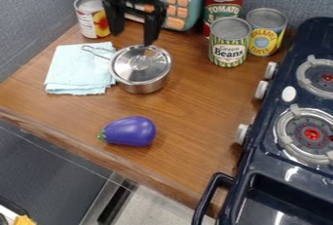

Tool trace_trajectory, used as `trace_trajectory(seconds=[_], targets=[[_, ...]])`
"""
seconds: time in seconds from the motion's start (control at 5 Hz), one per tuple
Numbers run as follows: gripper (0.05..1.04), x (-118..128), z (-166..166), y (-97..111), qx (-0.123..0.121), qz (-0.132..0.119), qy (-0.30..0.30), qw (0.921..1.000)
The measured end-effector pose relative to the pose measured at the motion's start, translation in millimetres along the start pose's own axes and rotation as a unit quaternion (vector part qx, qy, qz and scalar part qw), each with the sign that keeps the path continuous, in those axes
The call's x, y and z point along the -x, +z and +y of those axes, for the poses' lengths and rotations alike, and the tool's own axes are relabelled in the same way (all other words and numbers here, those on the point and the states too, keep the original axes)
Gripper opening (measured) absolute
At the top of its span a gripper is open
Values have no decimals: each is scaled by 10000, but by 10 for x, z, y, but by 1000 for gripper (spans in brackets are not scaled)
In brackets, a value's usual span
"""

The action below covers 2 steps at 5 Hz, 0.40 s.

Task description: Put the lid on the pan

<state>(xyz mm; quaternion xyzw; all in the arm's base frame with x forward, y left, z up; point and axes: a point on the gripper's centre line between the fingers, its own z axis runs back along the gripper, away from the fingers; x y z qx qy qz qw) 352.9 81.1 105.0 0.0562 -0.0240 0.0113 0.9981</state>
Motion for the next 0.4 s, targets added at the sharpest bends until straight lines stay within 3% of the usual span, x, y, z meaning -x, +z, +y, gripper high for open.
trace_trajectory(seconds=[0.2,0.4], targets=[[1000,63,-48,263,-205,-356,-186,9990],[1000,168,-107,403,-216,-303,-348,9987]])
